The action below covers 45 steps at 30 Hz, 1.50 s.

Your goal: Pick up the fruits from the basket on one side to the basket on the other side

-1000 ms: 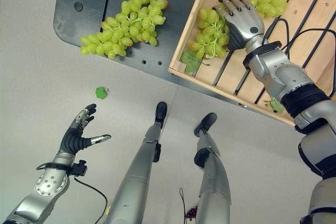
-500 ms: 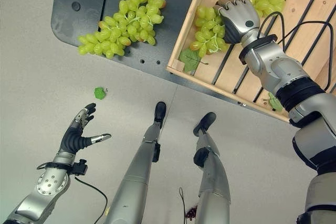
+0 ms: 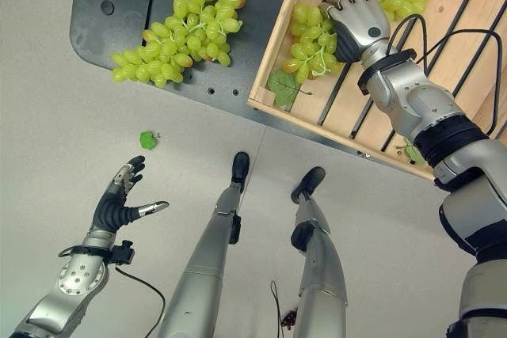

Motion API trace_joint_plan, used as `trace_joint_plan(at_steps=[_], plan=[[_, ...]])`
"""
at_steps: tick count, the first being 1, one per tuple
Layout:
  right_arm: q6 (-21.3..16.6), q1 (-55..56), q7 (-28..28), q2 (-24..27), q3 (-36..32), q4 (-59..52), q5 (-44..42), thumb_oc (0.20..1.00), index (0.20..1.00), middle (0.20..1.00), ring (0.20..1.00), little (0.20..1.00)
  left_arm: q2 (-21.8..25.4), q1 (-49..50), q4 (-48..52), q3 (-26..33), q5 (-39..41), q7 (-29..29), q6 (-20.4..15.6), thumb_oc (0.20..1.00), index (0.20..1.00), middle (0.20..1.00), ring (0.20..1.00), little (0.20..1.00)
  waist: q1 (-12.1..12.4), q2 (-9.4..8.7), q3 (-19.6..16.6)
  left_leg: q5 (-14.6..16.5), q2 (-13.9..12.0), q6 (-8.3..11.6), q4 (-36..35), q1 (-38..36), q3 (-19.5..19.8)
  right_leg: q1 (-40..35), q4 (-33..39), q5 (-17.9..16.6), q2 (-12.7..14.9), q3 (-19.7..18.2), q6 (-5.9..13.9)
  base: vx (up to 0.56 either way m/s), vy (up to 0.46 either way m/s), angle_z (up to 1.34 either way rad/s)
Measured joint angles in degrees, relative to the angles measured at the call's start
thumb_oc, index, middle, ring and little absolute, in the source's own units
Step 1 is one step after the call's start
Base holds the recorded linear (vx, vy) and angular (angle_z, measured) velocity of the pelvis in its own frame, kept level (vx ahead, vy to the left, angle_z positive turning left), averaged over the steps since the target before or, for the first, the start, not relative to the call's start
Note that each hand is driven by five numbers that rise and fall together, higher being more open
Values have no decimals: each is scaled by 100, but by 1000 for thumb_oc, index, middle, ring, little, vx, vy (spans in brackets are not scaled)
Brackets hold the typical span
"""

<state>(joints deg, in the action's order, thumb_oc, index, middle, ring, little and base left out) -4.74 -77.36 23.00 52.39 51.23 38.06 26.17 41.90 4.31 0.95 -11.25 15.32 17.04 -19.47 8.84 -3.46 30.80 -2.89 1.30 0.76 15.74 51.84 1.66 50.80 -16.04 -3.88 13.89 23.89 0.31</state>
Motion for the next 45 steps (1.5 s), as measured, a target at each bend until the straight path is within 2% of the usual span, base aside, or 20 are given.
trace_joint_plan(at_steps=[6,10,14,18,24,36,41,45], plan=[[-2,723,-188,479,-186,-1012,-371,200,200,200,200,200,-74,-20,5,76,16,-26,14,1000,1000,1000,1000,1000,-9,-8,7,0,3,-3,47,-124,17,-162,-8,1,4,-3,1,-14,-2,1],[-188,1737,-264,821,-283,-1860,-456,200,200,200,200,200,-128,2,-8,171,146,-130,25,1000,1000,1000,1000,1000,-47,-41,3,15,10,-20,-32,-834,6,-846,30,4,14,-11,19,-12,-11,0],[-337,2456,-260,1089,-1066,-2238,-592,200,200,200,200,200,-199,253,18,281,174,-284,55,1000,1000,1000,1000,1000,-153,-143,-20,-3,-7,-40,-186,-1283,2,-1301,186,-22,-16,16,98,-7,-30,-1],[-347,2953,-267,1306,-1572,-2245,-609,200,200,200,200,200,-226,573,16,403,181,-410,142,1000,1000,1000,1000,1000,-167,-182,-30,-54,-26,-39,-321,-1577,1,-1613,376,-99,-75,31,202,2,-4,-1],[-368,3600,-276,1363,-1967,-2337,-609,200,200,200,200,200,-286,681,-26,411,249,-574,188,1000,1000,1000,1000,1000,-133,-201,-19,-97,-14,-27,-493,-2067,-23,-2135,632,-188,-114,67,119,-3,3,1],[-392,3949,-331,1332,-2263,-2339,-602,200,200,200,200,200,-293,678,-65,571,407,-757,266,1000,1000,1000,1000,1000,9,-206,-4,-68,-33,-6,-730,-2900,-47,-2947,856,-146,-164,107,192,-9,5,-1],[-410,4277,-409,1279,-2611,-2516,-617,200,200,200,200,200,-297,691,-300,569,364,-858,336,1000,1000,1000,1000,1000,30,-206,0,-57,-54,-1,-833,-3355,-117,-3397,1014,-170,-205,125,213,36,-3,-4],[-699,4701,-668,1360,-2931,-3100,-1042,200,200,200,200,200,-293,721,-327,582,341,-893,367,1000,1000,1000,1000,1000,5,-207,-3,-1,-84,13,-992,-3908,-148,-3982,1292,-206,-297,147,251,60,-6,-5]])
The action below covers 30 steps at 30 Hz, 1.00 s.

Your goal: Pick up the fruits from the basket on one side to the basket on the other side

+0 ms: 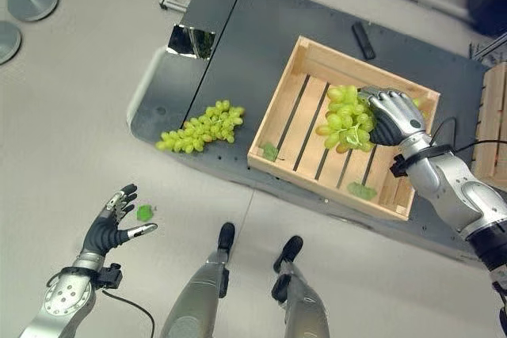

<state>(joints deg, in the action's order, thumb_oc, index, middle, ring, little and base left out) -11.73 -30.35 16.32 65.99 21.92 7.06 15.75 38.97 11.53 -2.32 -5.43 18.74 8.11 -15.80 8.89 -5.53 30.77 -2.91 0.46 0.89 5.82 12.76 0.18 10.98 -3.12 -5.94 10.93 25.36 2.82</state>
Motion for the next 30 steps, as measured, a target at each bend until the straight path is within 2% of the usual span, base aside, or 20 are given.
trace_joint_plan(at_steps=[3,9,11,12,16,17,18,23,30], plan=[[-180,104,-216,47,-169,-292,-419,200,200,200,200,200,-28,-4,17,62,-4,-75,8,1000,1000,1000,1000,1000,-25,-8,-12,58,-29,22,-69,-249,-18,-258,140,-12,-71,3,14,84,-15,-7],[-362,312,-825,56,-931,-836,-1903,200,200,200,200,200,-180,70,65,694,-133,-208,32,1000,1000,1000,1000,1000,-4,-40,-118,119,-106,79,-256,-755,-100,-756,408,-35,-187,-12,-14,70,-6,-6],[-376,326,-1035,38,-1048,-937,-2422,200,200,200,200,200,-200,115,67,716,-136,-262,37,1000,1000,1000,1000,1000,-1,-50,-271,121,-110,83,-336,-866,-133,-851,492,-39,-214,-14,-8,100,-11,-7],[-385,388,-1239,-2,-1099,-974,-3051,200,200,200,200,200,-216,163,68,715,-155,-332,41,1000,1000,1000,1000,1000,8,-62,-467,136,-121,92,-409,-948,-152,-917,554,-35,-231,0,-2,81,-5,-6],[-372,715,-1741,-120,-1242,-1160,-4316,200,200,200,200,200,-250,325,73,730,-163,-502,49,1000,1000,1000,1000,1000,-4,-152,-1020,153,-137,115,-579,-1134,-170,-1097,734,-20,-284,9,28,58,3,-2],[-369,908,-1920,-504,-1386,-1172,-4833,200,200,200,200,200,-294,422,72,760,-165,-583,77,1000,1000,1000,1000,1000,-6,-197,-1188,152,-142,118,-660,-1272,-183,-1210,784,-13,-312,6,37,58,3,-5],[-364,988,-1992,-634,-1387,-1178,-5080,200,200,200,200,200,-307,471,72,764,-163,-606,93,1000,1000,1000,1000,1000,-13,-227,-1296,172,-141,127,-677,-1317,-182,-1250,811,0,-313,7,55,59,2,-4],[78,1263,-2699,-983,-1108,-1353,-6419,200,200,200,200,200,-254,609,96,920,-150,-892,167,1000,1000,1000,1000,1000,-13,-298,-1757,186,-154,135,-745,-1422,-240,-1314,830,12,-328,-18,72,46,17,-4],[623,1370,-3116,-1440,-677,-1476,-7268,200,200,200,200,200,-132,816,341,1046,430,-1297,326,1000,1000,1000,1000,1000,7,-304,-1947,185,-165,133,-819,-1550,-315,-1371,832,30,-332,-107,98,24,13,-5]])
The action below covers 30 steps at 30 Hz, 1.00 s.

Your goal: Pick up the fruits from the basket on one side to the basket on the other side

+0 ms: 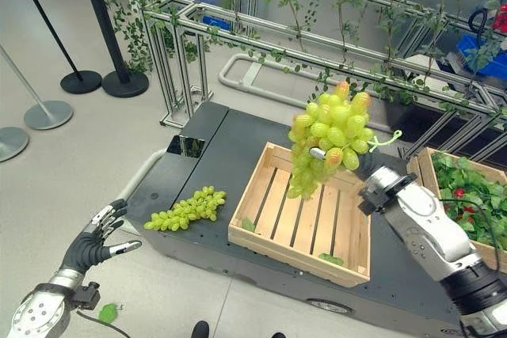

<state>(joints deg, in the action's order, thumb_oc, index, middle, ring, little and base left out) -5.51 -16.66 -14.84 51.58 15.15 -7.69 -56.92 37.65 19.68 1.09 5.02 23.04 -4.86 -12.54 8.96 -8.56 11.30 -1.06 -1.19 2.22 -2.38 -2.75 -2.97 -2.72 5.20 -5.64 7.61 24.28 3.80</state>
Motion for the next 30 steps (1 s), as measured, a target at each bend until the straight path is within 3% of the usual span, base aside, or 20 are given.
trace_joint_plan(at_steps=[8,10,13,17,18,19,22,30], plan=[[387,-91,-223,-115,913,-123,-176,200,200,200,200,200,1800,-63,813,144,1379,-650,316,1000,1000,1000,1000,1000,-10,89,-291,-3,-1,-2,-41,-73,-20,-32,0,-6,0,-24,-9,5,3,-1],[441,-99,-243,-112,1044,-118,-176,200,200,200,200,200,2016,-140,887,137,1606,-687,349,1000,1000,1000,1000,1000,-8,116,-302,-5,0,-3,-41,-77,-19,-35,0,-7,1,-24,-10,0,0,0],[519,-239,-247,-116,1444,-106,-175,200,200,200,200,200,2801,-462,945,-153,2264,-806,614,1000,1000,1000,1000,1000,-16,174,-310,-4,-7,-1,-54,-165,-18,-111,0,-1,-7,-24,-4,0,0,0],[583,-617,-242,-138,1865,-88,-176,200,200,200,200,200,3437,-1323,1151,-993,2869,-935,787,1000,1000,1000,1000,1000,-44,201,-333,-11,0,-7,-51,-170,-23,-112,1,14,0,-31,20,0,0,0],[596,-916,-219,-164,2158,-66,-176,200,200,200,200,200,3689,-2089,1167,-1752,3071,-936,863,1000,1000,1000,1000,1000,-33,206,-347,-14,-2,-7,-38,-176,-19,-129,0,14,-1,-27,20,0,0,0],[597,-1071,-227,-200,2273,-73,-176,200,200,200,200,200,3749,-2275,1215,-1892,3107,-961,889,1000,1000,1000,1000,1000,-66,206,-347,-14,-3,-7,-36,-185,-23,-130,1,14,-2,-32,20,0,0,0],[586,-1574,-195,-418,2639,-38,-178,200,200,200,200,200,4058,-3708,1305,-3278,3227,-928,926,1000,1000,1000,1000,1000,-197,212,-351,-14,1,-7,-34,-257,-20,-208,0,-3,0,-29,-5,-2,1,-1],[584,-2031,-184,-606,3048,-77,-179,200,200,200,200,200,3990,-5044,1315,-4511,3249,-873,934,1000,1000,1000,1000,1000,-343,253,-377,-6,-7,2,-36,-270,-87,-194,-1,-5,-11,-67,-8,-4,4,-2]])
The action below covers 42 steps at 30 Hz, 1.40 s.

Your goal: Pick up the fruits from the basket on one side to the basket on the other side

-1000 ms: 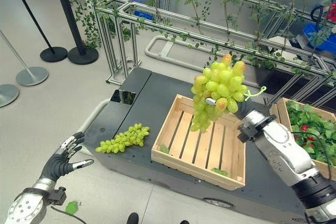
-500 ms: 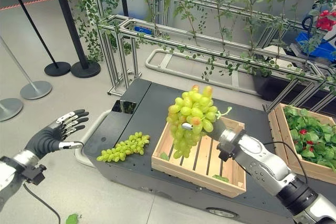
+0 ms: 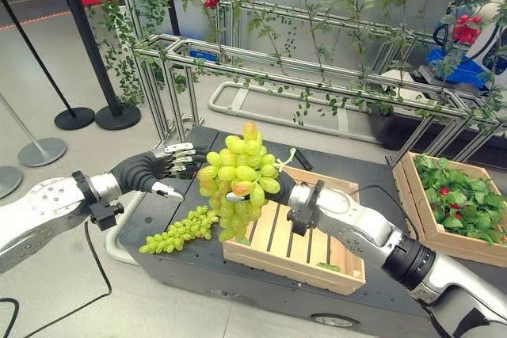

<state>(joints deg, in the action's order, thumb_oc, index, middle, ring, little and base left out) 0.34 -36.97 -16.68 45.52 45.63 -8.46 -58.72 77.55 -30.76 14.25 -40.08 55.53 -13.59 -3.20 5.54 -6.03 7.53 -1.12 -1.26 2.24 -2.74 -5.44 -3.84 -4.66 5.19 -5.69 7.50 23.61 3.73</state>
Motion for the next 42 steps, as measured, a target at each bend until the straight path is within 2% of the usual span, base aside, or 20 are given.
trace_joint_plan(at_steps=[7,12,17,25,36,42], plan=[[-4,-210,9,-6,36,10,2,200,200,200,200,200,-9,-614,-7,-918,30,-56,85,1000,1000,1000,1000,1000,-47,17,-9,7,-17,8,-1,-34,-78,6,0,-2,-16,-91,-3,1,8,-6],[-33,-646,57,-82,155,12,6,200,200,200,200,200,-18,-836,-12,-1232,30,-173,160,1000,1000,1000,1000,1000,-137,23,-21,9,-19,10,0,-65,-86,-8,-2,-2,-17,-105,-3,3,4,-2],[-234,-756,116,-177,155,7,9,200,200,200,200,200,-195,-839,-23,-1246,29,-173,160,1000,1000,1000,1000,1000,-165,48,-65,10,-20,10,-1,-65,-87,-5,-2,-9,-17,-107,-14,0,0,0],[-352,-840,225,-333,154,33,19,200,200,200,200,200,-335,-838,-29,-1245,29,-181,163,1000,1000,1000,1000,1000,-168,51,-69,9,-22,10,0,-78,-95,-7,-5,-10,-20,-117,-15,0,0,0],[-354,-829,213,-668,154,209,81,200,200,200,200,200,-509,-817,-57,-1244,59,-216,259,1000,1000,1000,1000,1000,-171,112,-143,10,-21,10,-3,-76,-88,-7,-5,-10,-19,-115,-15,0,0,0],[-350,-685,203,-909,153,425,75,200,200,200,200,200,-643,-578,-181,-1220,766,-388,458,1000,1000,1000,1000,1000,-184,150,-220,12,-20,11,-10,-73,-83,-3,-5,-9,-19,-111,-15,0,0,0]])
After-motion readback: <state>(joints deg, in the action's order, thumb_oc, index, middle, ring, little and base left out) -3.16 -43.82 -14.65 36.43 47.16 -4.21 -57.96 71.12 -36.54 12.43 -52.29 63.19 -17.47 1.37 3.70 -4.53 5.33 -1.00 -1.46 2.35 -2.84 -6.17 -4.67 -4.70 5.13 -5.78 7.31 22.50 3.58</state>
